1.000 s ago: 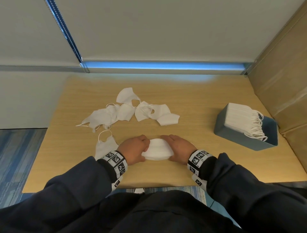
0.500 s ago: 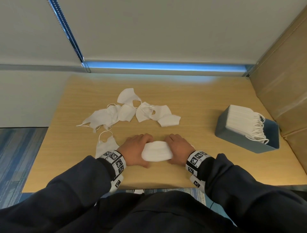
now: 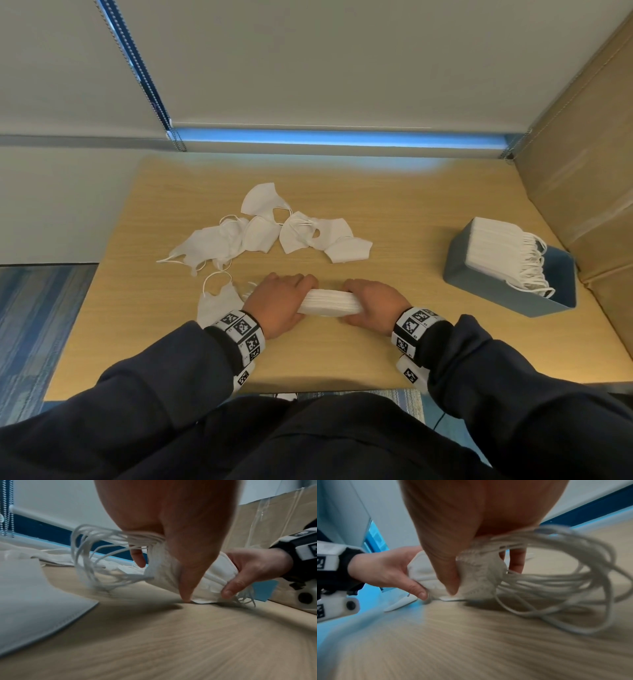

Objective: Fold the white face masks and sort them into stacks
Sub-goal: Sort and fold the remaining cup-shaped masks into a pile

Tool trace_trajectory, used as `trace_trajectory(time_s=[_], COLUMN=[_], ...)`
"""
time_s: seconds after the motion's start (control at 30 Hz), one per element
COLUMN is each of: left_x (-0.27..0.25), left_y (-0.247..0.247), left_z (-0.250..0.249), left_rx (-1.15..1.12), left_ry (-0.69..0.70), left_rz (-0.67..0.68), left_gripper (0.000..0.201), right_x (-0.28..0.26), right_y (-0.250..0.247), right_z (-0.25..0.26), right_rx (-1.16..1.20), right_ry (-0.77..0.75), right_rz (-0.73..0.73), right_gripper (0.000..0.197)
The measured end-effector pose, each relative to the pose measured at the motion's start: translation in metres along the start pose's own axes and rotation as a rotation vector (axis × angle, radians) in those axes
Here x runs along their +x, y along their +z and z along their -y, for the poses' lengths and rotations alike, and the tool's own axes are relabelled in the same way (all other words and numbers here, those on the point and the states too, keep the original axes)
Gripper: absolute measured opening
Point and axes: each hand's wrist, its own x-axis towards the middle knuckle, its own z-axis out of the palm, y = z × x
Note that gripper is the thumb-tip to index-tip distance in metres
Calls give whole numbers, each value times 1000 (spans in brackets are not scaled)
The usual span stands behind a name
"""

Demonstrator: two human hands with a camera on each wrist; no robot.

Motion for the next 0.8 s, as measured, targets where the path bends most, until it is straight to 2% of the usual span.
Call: trace_trajectory(time_s=[0.13, 0.33, 0.53, 0.63, 0.73, 0.8], left_x=[2, 9, 17, 18, 15, 11], left_y=[7, 4, -5, -21, -38, -46], left_z=[-3, -5, -25, -20, -4, 8], left_rx=[15, 96, -21, -111, -411, -582], left_ry=[-8, 15, 30, -12, -58, -83], left_rz=[69, 37, 127, 183, 261, 296], left_gripper=[65, 49, 52, 50, 48, 49], right_x=[-1, 2, -2, -14, -24, -31], right_y=[8, 2, -3, -22, -53, -72], right_z=[4, 6, 14, 11, -5, -13], right_rx=[-58, -85, -5, 213, 457, 727], right_ry=[-27, -39, -66, 23, 114, 167], right_rz=[-41, -22, -29, -5, 30, -24], right_gripper=[49, 45, 53, 50, 28, 20])
